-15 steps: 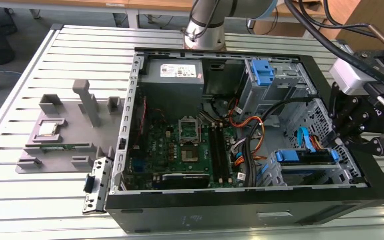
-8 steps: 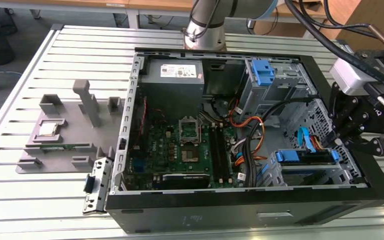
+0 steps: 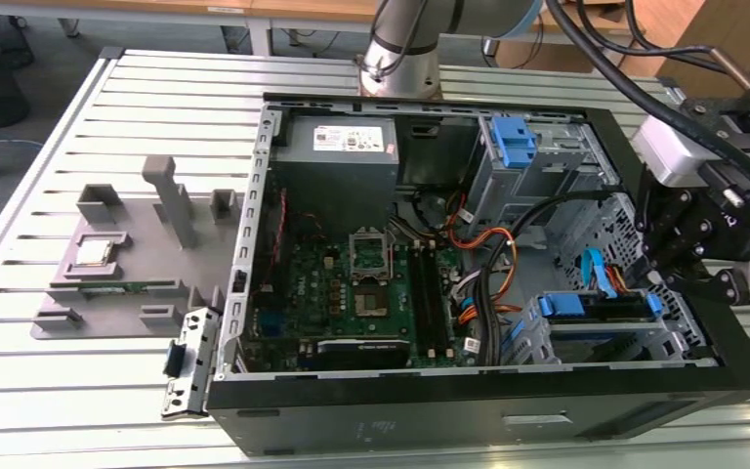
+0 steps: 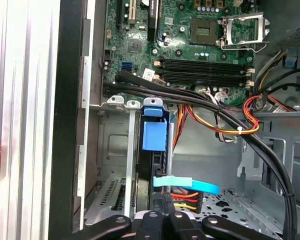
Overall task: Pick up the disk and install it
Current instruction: 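Insert the second disk wire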
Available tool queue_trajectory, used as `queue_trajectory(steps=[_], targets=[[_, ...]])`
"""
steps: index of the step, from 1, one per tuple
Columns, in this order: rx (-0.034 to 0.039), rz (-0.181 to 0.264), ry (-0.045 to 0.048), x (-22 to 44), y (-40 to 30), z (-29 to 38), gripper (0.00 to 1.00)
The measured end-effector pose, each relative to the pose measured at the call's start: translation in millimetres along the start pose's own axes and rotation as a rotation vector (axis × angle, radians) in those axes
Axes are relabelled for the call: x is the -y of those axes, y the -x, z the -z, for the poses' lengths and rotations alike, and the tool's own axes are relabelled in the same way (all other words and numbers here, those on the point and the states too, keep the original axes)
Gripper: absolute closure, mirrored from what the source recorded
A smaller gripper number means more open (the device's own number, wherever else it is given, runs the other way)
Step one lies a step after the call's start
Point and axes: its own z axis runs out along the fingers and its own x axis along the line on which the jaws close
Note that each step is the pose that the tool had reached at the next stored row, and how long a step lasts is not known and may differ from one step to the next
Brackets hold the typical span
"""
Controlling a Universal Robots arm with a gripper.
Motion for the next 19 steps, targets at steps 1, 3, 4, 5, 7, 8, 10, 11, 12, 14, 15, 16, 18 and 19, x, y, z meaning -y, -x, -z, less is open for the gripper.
queue_trajectory(steps=[1, 3, 4, 5, 7, 8, 10, 11, 12, 14, 15, 16, 18, 19], targets=[[0.0011, 0.000, -0.0006, -0.2, 0.0, 0.0, 0.90], [0.0017, 0.000, -0.0009, -0.3, 0.0, 0.0, 0.90], [0.0018, 0.000, -0.0010, -0.3, 0.0, 0.0, 0.90], [0.0018, 0.000, -0.0010, -0.4, 0.0, 0.0, 0.90], [0.0018, 0.000, -0.0010, -0.4, 0.0, 0.1, 0.90], [0.0019, 0.000, -0.0010, -0.4, -0.1, 0.3, 0.90], [0.0020, 0.000, -0.0010, -0.4, 0.0, 0.5, 0.90], [0.0020, 0.000, -0.0010, -0.4, 0.0, 0.5, 0.90], [0.0018, 0.000, -0.0010, -0.4, 0.0, 0.6, 0.90], [0.0018, 0.000, -0.0010, -0.4, 0.0, 0.6, 0.90], [0.0017, 0.000, -0.0015, -0.8, 0.0, 0.7, 0.90], [0.0017, 0.000, -0.0023, -1.2, 0.0, 0.7, 0.90], [0.0019, 0.000, -0.0033, -1.7, 0.0, 0.7, 0.90], [0.0019, 0.000, -0.0034, -1.7, 0.0, 0.7, 0.90]])
